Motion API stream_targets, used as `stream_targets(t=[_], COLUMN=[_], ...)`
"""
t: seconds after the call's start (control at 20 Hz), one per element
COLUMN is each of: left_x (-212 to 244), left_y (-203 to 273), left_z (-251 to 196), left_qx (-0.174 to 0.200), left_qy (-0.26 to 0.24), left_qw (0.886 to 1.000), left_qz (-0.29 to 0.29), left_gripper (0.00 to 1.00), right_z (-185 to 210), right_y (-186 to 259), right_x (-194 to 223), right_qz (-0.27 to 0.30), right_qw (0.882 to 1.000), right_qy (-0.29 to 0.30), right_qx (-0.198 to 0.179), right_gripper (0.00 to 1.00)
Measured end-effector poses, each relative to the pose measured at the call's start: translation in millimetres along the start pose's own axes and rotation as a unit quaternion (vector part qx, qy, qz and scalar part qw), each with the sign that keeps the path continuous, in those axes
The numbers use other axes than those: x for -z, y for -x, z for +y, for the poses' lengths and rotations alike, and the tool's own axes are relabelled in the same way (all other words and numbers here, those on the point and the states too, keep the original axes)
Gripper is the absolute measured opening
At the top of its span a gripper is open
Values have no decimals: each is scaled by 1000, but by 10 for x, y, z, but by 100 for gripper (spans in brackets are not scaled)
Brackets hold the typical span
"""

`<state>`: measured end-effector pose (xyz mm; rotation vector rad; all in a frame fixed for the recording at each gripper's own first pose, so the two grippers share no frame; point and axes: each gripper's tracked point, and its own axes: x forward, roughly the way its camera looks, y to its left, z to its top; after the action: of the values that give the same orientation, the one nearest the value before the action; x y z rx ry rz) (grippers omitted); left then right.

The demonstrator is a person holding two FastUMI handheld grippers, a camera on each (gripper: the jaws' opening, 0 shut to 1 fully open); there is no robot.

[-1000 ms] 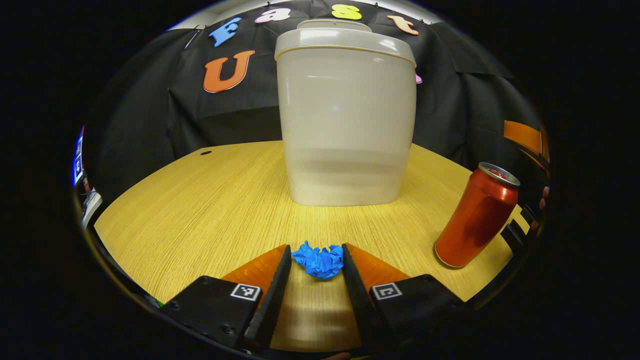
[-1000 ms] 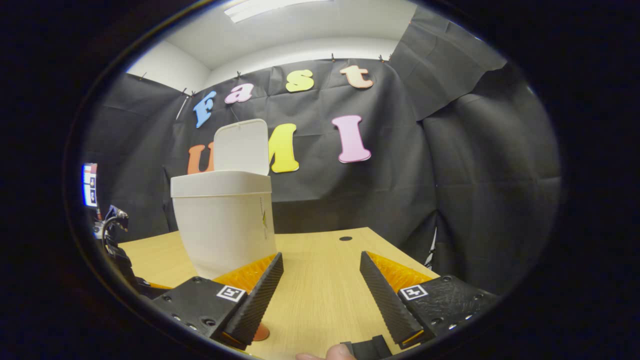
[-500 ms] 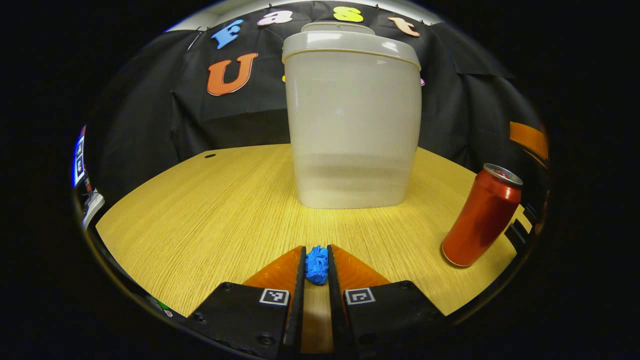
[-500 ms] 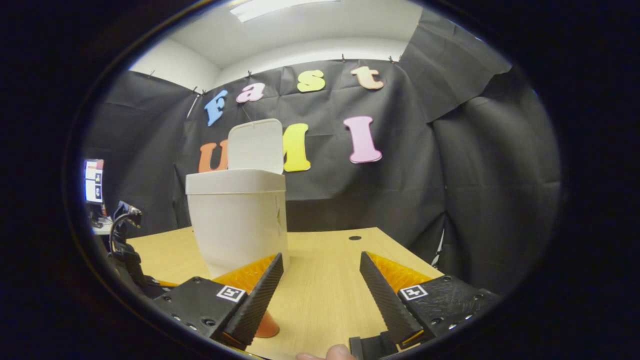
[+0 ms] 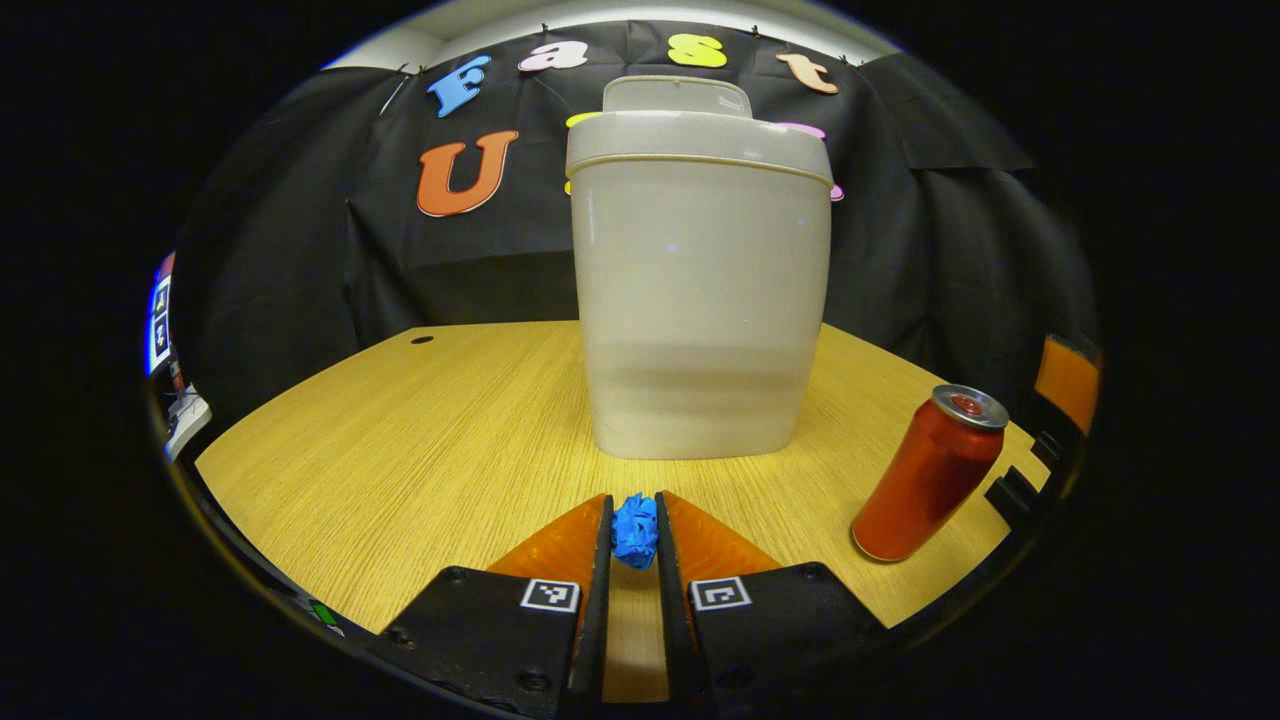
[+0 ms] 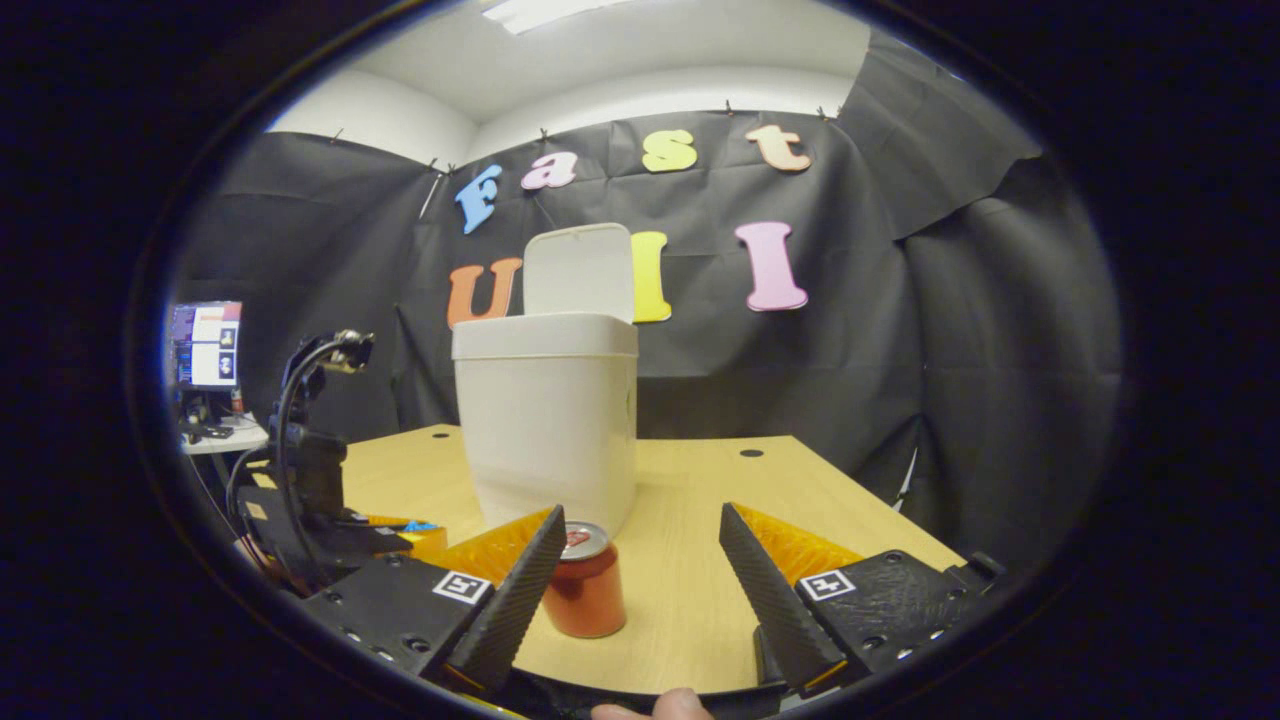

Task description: Press the lid of the desktop garbage bin to open it, pick up the crumpled paper on the desktop and throw it into the bin, then pick up the pop can on the desktop and drop it into the bin, and finally close the garbage bin lid.

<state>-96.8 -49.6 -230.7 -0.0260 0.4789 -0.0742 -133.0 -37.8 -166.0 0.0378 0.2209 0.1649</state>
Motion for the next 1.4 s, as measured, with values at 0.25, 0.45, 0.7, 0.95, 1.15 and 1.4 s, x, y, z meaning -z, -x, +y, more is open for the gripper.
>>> stream_targets(t=[0.25, 0.45, 0.7, 0.95, 1.15, 1.4], left_x=[-95, -117, -123, -140, -179, -260], left_y=[123, 164, 173, 177, 116, 58], left_z=[107, 194, 314, 343, 428, 518], left_qx=[-6, -10, -14, -9, -15, -23], left_qy=[2, 4, 10, 18, 22, 23], left_qw=[1000, 1000, 999, 999, 999, 999], left_qz=[-21, -28, -29, -24, -26, -28], left_gripper=[27, 27, 27, 27, 27, 27], right_z=[226, 240, 273, 256, 254, 276], right_y=[59, -22, -180, -357, -459, -568], right_x=[303, 571, 815, 991, 1042, 1054], right_qz=[39, 71, 100, 128, 138, 143], right_qw=[999, 997, 995, 992, 990, 990], right_qy=[6, 8, -1, -6, -13, -12], right_qx=[-19, -8, 3, 15, 17, 15], right_gripper=[96, 96, 96, 96, 96, 96])
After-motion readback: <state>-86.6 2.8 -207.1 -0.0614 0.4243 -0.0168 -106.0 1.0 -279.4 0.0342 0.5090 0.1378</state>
